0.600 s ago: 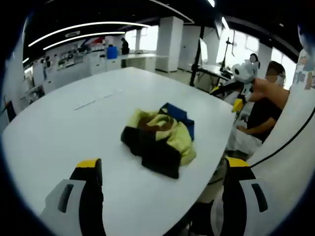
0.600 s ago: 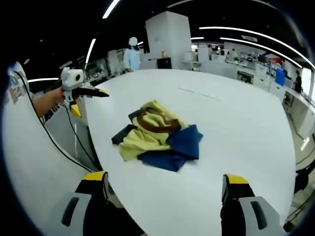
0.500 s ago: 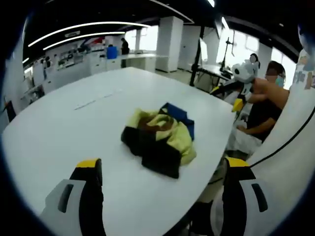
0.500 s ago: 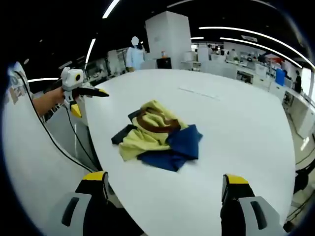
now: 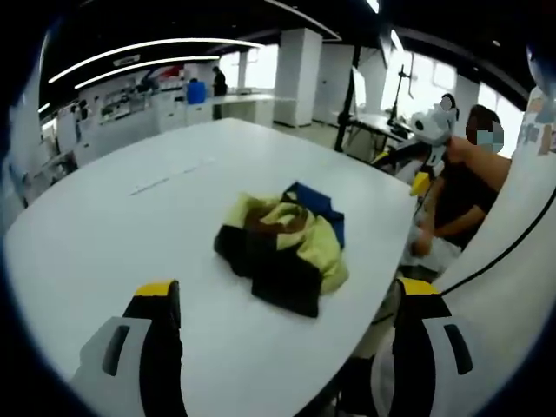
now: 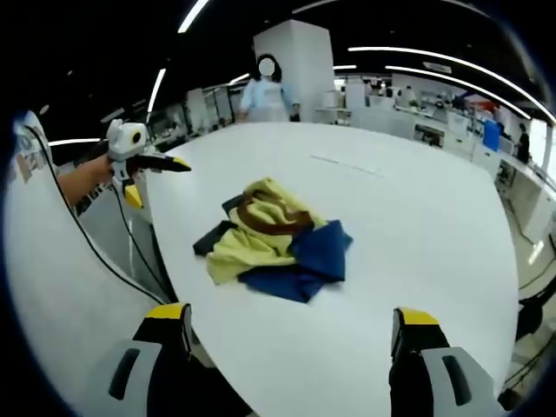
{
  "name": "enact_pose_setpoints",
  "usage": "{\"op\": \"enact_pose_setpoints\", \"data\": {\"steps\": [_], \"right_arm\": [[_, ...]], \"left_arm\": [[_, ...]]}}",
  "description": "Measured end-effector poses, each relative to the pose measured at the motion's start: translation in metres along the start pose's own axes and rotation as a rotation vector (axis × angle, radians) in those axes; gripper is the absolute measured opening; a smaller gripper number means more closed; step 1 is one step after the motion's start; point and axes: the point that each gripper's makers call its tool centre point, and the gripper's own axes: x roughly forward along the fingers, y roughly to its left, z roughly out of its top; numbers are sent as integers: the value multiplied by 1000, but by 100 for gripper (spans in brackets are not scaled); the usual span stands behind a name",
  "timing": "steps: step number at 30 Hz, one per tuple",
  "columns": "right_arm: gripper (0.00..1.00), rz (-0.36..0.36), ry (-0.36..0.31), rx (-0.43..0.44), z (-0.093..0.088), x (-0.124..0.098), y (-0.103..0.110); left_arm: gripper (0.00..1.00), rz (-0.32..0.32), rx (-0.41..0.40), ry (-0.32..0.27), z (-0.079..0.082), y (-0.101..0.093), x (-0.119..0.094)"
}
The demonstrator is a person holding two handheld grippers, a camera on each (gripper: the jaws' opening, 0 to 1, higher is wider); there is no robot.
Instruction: Fold the garment on the visible template until the final outline fits inside the template.
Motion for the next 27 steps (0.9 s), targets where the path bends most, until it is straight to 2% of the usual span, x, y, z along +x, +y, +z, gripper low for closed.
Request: {"op": "enact_pose_setpoints", "data": {"steps": [20,27], "right_arm": [[94,-3,9,10,-5,-1,-2],[94,-6,11,8,-5,-3,-2]], "left_arm": [[97,-19,12,36,-6,-2,7],[97,-15,15,30,-5,-2,4]]}}
